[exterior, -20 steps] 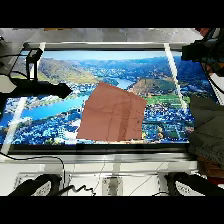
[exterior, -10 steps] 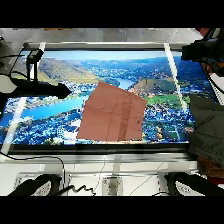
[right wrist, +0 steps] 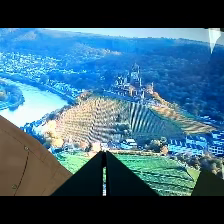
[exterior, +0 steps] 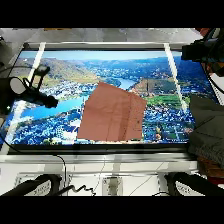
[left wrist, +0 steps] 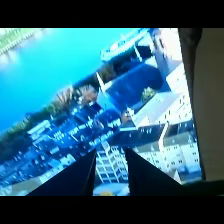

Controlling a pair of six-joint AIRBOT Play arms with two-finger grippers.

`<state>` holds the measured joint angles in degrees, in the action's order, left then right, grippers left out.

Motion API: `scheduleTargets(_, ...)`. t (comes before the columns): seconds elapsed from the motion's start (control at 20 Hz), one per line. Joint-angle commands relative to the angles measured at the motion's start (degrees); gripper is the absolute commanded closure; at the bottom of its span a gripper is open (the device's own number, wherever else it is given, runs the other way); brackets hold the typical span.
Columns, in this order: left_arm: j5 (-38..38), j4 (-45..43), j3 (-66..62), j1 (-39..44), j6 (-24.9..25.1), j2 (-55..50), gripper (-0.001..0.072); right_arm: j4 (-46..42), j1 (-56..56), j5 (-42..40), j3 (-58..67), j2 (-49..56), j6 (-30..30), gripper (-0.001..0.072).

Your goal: Fold the clothes and pants, and hang the long-sleeved shirts on hangers.

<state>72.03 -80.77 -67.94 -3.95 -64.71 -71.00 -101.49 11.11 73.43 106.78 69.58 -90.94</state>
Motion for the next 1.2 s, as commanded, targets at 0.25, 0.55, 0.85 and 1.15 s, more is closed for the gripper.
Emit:
scheduleTargets(0.25,4.6,25.0,23.8,-11.6,12.0,-2.9,0.0136,1.3,0.1,-3.4,0.0,0.0,0.2,0.0693)
scheduleTargets(0.55,-4.9,29.0,33.0,-8.0,13.8,-2.9,0.0138,-0.4,-13.2,2.3,-2.6,2.0,7.5,0.0697)
scheduleTargets(0.85,-11.0,29.1,33.0,-2.3,15.1,-2.9,0.0140,44.8,-38.1,13.5,-24.6,1.9,22.4,0.0697)
scheduleTargets(1.15,-12.2,32.0,33.0,-1.8,15.2,-3.7,0.0184,49.6,-35.9,12.8,-52.8,2.0,30.6,0.0694)
